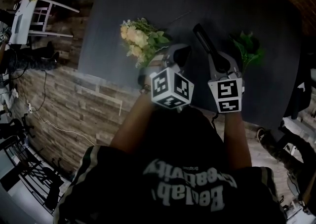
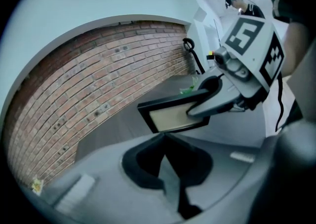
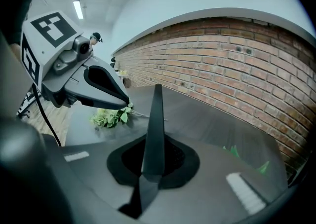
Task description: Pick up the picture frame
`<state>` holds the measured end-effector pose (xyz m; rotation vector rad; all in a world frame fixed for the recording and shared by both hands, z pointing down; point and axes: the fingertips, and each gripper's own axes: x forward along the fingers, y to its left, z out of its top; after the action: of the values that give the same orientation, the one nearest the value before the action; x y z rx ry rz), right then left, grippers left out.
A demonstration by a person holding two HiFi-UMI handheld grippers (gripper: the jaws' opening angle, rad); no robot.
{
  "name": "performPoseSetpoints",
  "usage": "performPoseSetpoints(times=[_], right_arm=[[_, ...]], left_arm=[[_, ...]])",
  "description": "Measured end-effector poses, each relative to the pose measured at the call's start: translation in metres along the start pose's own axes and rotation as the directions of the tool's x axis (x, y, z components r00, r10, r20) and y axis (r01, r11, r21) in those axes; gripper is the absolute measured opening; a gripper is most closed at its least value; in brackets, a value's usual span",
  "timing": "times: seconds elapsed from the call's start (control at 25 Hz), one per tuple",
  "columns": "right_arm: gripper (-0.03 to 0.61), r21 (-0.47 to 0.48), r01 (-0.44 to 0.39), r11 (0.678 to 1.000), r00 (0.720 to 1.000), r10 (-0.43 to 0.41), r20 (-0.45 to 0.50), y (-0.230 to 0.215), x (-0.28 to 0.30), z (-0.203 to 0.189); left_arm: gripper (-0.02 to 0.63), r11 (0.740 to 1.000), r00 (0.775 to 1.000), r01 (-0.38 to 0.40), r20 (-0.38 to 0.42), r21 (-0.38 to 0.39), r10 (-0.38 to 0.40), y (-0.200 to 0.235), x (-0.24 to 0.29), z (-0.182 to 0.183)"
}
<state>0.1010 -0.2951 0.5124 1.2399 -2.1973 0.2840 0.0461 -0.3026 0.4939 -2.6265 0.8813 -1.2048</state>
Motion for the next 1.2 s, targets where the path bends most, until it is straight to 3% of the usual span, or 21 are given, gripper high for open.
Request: performPoseSetpoints(times=[0.92, 1.2], right_arm=[[0.017, -0.061, 0.073, 0.995, 0.985, -0.062, 0.161, -0.038, -0.068, 0.066], [0.017, -0.091, 0.103, 0.991, 0.974, -0.081, 0.212, -0.045, -0.098, 0.081]], left_arm=[[0.003, 0.988, 0.986, -0.147, 0.086, 0.056, 0.142, 0.024, -0.038, 0.073], [0.003, 0.983, 0.975, -0.18, 0.142, 0.038, 0.173, 0.022, -0.058, 0.101]])
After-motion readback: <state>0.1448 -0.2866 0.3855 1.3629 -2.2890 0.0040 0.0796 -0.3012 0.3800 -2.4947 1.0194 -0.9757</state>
